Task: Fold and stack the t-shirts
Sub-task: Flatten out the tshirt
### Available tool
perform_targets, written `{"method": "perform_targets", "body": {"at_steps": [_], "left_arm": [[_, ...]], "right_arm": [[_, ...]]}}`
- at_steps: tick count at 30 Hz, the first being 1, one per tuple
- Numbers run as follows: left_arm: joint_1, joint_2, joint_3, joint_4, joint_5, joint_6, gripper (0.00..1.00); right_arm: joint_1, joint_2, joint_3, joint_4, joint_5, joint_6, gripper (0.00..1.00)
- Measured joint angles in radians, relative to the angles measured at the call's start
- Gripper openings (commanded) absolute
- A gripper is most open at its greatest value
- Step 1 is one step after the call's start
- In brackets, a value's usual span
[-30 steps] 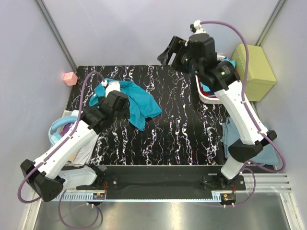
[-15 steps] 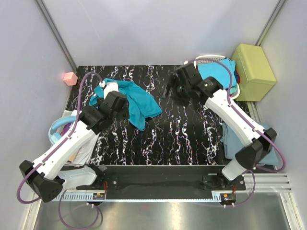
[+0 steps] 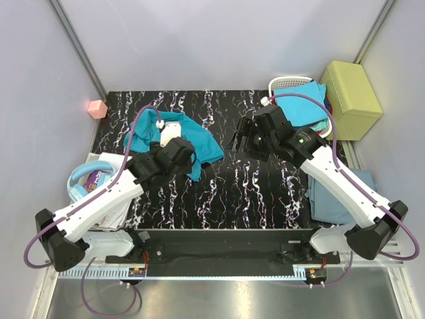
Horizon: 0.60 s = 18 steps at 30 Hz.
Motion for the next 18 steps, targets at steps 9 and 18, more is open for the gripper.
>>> {"method": "perform_targets", "body": {"at_steps": [9, 18], "left_arm": [[-0.013, -0.072, 0.036, -0.05, -0.048, 0.003, 0.78], [-0.013, -0.072, 0.049, -0.084, -0.085, 0.011, 0.86]], "right_arm": [[-0.089, -0.116, -0.143, 0.089, 0.121, -0.14, 0.9], [-0.294, -0.254, -0.443, 0.21, 0.209, -0.143, 0.95]]}}
